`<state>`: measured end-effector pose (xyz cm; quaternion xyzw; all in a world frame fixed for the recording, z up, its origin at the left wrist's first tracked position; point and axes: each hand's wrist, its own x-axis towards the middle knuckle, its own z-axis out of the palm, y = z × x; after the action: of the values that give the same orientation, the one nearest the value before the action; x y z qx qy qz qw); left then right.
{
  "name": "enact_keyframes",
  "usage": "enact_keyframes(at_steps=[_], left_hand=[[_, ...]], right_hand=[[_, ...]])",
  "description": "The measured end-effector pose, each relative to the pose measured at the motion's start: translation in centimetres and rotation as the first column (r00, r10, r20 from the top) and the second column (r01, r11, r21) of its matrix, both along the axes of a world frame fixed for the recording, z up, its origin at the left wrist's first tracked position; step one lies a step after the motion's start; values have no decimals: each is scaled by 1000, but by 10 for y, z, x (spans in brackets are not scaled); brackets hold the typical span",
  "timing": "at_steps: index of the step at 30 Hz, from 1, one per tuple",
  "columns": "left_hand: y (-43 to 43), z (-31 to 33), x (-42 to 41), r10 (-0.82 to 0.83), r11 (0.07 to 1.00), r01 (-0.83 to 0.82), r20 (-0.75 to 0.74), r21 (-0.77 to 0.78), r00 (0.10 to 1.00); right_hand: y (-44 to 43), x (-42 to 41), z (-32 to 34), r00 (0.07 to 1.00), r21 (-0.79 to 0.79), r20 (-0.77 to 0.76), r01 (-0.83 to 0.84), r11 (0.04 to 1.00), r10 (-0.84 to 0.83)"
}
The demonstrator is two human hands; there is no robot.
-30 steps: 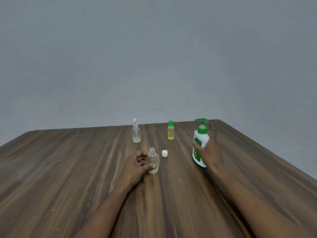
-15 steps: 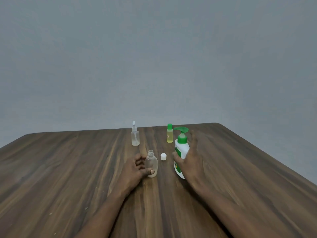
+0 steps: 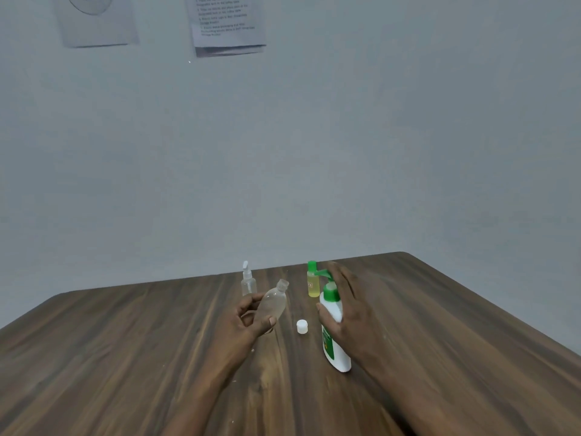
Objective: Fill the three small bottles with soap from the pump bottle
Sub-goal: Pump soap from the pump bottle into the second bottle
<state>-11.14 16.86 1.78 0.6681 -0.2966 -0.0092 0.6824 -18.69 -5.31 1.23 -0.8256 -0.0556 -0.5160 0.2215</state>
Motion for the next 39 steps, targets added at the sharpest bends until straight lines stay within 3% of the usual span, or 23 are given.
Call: enact_keyframes(at_steps=[8,12,16,30,39], left_hand=[[-13,69,24,-172,921,121,106,371,979],[-15,77,29,-241,879,162,124,449,963],[-14,75,33,-254,878,181,111,444,961],[-25,67,25,-312,899,302,-18,316,950],[-28,67,21,-271,907,242,36,345,962]], right_hand=[[-5,6,-2,1000,-81,19,-11,997,12],[-6,6,-2,1000,-63,29,-11,998,13],[-5,4,-3,1000,-115,21,14,993,-12],[3,0,4,1000,-37,0,-27,999,27],[1,-1,5,999,-53,-37,34,998,-36]])
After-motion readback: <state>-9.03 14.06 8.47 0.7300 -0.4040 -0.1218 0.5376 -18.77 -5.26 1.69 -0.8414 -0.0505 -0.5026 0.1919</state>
